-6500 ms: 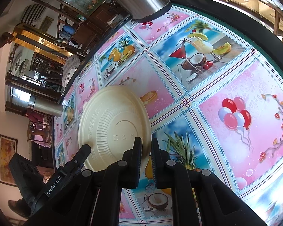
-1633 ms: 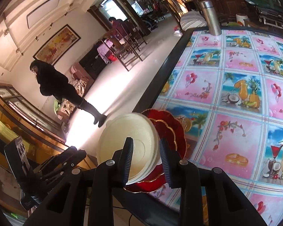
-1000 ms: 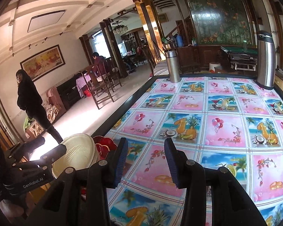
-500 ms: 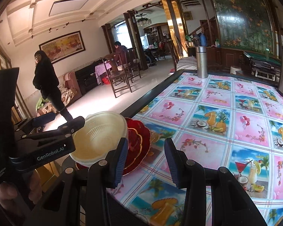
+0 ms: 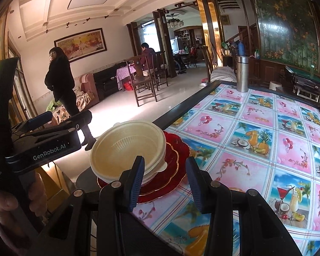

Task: Organize plates and bowls
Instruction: 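Open both grippers and pull them back from the stack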

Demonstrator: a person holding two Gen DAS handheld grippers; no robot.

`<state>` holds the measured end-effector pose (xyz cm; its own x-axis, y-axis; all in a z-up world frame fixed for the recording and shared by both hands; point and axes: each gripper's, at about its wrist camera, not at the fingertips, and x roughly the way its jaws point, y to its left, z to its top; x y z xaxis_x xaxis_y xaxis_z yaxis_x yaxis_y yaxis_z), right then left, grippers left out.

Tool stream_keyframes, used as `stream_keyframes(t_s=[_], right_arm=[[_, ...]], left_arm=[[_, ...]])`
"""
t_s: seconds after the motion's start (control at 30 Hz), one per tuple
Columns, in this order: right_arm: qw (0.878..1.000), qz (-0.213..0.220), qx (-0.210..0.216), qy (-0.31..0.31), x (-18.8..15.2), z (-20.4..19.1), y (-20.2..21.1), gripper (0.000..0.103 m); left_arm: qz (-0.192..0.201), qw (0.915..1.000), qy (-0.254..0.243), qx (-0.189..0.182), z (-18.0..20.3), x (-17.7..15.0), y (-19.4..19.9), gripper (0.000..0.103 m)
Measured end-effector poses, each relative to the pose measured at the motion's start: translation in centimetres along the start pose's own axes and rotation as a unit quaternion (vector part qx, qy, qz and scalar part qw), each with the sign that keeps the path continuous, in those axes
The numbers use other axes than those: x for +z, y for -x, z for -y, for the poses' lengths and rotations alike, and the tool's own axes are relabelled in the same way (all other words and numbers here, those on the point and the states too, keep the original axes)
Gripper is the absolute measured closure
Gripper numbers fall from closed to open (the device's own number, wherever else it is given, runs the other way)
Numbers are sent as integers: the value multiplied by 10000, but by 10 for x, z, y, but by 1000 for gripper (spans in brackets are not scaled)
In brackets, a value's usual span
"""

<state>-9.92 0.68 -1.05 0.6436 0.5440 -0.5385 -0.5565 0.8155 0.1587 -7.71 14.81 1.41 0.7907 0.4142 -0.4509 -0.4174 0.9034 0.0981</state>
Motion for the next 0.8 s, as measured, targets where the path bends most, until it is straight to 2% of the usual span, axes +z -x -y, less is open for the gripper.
stream_keyframes(t_s=[0.37, 0.8], right_arm=[[10000, -5, 50, 53, 4, -5, -3, 60], [9998, -13, 137, 153, 6, -14, -8, 60]], left_arm=[[-69, 9999, 119, 89, -8, 1, -2, 0], [-133, 9999, -43, -15, -2, -2, -3, 0]])
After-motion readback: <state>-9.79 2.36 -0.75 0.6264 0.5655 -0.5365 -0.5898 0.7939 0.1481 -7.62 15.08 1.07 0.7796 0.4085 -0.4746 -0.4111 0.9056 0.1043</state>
